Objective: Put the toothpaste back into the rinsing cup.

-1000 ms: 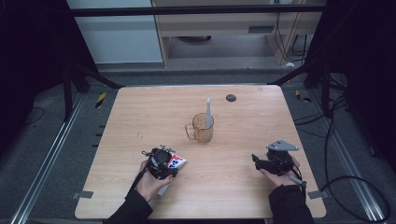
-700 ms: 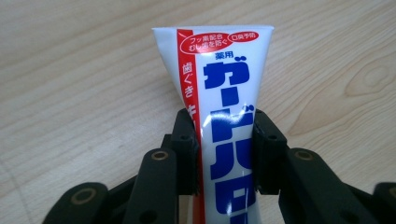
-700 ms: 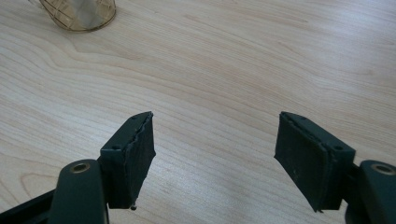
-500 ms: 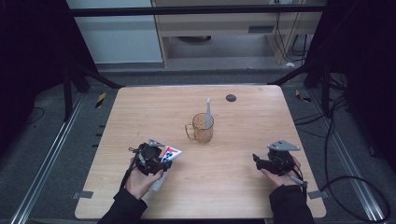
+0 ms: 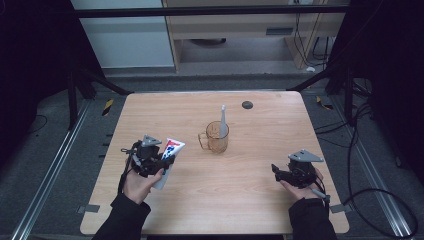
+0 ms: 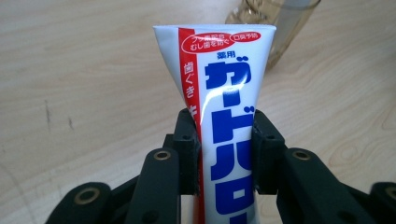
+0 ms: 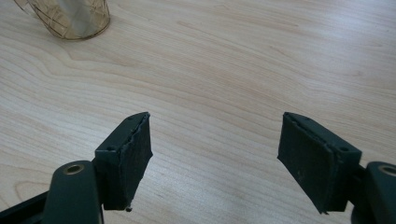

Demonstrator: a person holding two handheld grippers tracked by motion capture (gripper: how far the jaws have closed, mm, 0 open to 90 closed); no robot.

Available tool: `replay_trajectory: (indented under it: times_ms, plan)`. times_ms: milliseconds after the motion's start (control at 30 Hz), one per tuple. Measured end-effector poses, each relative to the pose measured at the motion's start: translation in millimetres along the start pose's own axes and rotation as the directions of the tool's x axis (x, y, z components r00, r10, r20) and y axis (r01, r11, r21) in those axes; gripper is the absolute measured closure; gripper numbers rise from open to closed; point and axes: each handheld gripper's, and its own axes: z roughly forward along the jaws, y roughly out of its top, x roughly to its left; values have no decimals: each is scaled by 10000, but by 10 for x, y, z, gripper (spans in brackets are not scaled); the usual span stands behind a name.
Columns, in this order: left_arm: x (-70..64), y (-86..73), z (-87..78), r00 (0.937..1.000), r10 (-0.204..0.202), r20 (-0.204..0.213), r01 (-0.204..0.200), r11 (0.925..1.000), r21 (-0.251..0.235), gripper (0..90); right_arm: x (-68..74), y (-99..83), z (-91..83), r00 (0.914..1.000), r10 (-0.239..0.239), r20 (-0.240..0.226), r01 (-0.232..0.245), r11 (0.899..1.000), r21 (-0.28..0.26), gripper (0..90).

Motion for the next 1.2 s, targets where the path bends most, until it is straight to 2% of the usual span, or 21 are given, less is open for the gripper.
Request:
replay_trajectory:
  times_ms: [167,367,467,633,933,1067,1133,1200]
  plan:
    - [14,148,-9,10000,-79,-37,77,9985,-534,681,5,-2,13,10000,8,5,-8,9999,-101,235]
    - [3,365,-8,9998,-160,-117,145,9921,-1248,682,1,-19,34,9999,66,95,-64,9999,-125,190]
    - [-4,455,0,9994,-256,-224,217,9866,-1618,681,-2,-18,29,9998,173,99,-171,9996,-229,175]
    - [-13,599,34,9984,-494,-281,417,9727,-2281,682,-16,-22,30,9998,135,159,-130,9995,-295,163]
    - [-46,814,212,9984,-548,-110,497,9602,-2750,681,-13,-28,35,9998,110,166,-104,9994,-324,158]
    - [-105,868,287,9982,-430,-420,275,9480,-3170,682,-12,-35,41,9999,56,141,-51,9993,-359,156]
    - [-131,891,308,9982,-390,-459,216,9432,-3315,682,-12,-36,41,9999,41,143,-36,9993,-383,156]
    - [-154,921,329,9978,-457,-489,256,9354,-3526,683,-12,-36,39,9999,57,161,-50,9992,-404,155]
